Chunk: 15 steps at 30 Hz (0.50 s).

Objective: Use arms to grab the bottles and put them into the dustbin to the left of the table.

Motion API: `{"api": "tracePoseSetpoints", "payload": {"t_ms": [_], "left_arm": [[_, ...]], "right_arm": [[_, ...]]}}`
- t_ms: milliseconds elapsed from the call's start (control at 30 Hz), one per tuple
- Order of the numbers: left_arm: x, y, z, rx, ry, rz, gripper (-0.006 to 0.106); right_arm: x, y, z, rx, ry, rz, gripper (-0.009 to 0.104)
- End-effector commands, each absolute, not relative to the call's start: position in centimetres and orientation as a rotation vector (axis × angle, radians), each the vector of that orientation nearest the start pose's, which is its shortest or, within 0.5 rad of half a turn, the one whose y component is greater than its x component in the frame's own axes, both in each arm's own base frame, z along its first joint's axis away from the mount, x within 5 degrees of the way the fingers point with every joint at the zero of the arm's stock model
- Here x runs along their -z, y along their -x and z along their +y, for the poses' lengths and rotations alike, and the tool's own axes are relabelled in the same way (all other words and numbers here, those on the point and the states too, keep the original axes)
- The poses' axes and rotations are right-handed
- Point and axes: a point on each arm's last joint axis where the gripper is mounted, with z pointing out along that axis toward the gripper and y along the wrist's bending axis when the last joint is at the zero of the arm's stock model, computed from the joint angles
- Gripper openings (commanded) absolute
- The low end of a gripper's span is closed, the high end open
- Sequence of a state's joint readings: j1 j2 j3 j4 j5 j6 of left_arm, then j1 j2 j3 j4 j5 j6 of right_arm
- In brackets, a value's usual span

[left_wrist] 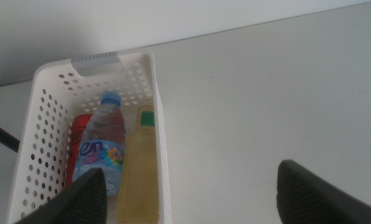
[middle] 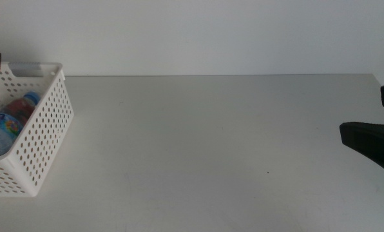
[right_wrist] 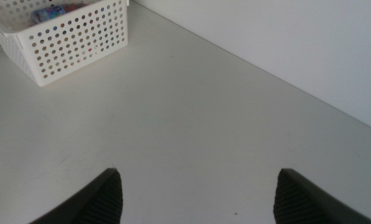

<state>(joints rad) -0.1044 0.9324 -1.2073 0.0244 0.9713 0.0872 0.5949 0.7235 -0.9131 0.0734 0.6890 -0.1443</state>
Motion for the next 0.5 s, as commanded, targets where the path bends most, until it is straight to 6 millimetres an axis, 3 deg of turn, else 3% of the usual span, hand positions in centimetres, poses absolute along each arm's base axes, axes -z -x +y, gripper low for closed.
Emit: {"api": "tracePoseSetpoints", "payload": {"t_ms": [0, 233, 467], "left_arm": [[-44.1, -16.4, -1.6, -0.006, -0.193, 2.075, 0.094], [-42.1, -13.8, -1.4, -0.003, -0.184, 1.958, 0.094], [-36.3, -10.8, -1.1, 0.002, -0.179, 1.891, 0.094]], "right_arm": [[-40.5, -11.0, 7.7, -0.336, 0.679, 1.759, 0.062], [-38.5, -11.7, 7.3, -0.186, 0.708, 1.653, 0.062], [-34.1, -11.8, 5.7, -0.193, 0.566, 1.755, 0.062]]}}
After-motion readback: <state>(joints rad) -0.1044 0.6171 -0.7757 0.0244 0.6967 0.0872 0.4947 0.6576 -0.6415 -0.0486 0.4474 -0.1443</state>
